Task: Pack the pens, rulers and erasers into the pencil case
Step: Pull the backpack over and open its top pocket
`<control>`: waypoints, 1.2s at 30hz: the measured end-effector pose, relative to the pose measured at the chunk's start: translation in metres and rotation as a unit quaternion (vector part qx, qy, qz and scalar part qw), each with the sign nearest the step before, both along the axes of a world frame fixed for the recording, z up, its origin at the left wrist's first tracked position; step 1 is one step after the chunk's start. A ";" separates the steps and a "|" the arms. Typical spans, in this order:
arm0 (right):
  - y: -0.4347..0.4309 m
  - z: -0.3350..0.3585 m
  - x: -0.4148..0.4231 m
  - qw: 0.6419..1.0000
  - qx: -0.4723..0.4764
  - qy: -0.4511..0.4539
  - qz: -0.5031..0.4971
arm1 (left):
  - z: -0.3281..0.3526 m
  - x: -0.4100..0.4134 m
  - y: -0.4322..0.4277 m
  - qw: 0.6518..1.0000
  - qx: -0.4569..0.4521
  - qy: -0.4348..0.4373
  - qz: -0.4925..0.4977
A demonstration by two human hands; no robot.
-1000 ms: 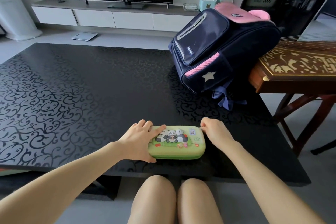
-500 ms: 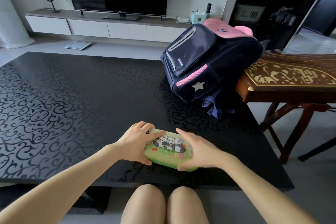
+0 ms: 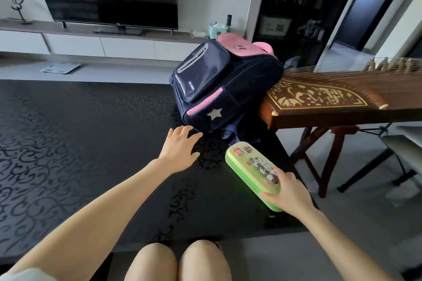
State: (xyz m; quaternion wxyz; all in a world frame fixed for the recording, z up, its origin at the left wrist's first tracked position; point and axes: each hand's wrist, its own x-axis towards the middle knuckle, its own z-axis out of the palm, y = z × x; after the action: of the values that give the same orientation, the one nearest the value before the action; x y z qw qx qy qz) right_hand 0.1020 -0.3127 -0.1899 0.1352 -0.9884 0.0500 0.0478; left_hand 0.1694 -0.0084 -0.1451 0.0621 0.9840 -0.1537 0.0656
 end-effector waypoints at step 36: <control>0.211 0.184 0.188 0.915 -0.084 -0.302 0.254 | 0.034 0.085 0.095 0.908 -0.344 -0.099 0.215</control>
State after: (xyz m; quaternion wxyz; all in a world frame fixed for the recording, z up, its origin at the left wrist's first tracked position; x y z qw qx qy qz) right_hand 0.2900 -0.1019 -0.0060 0.0441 -0.9429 -0.2422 -0.2245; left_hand 0.2549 0.0862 -0.1111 0.3660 0.8991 0.0882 0.2236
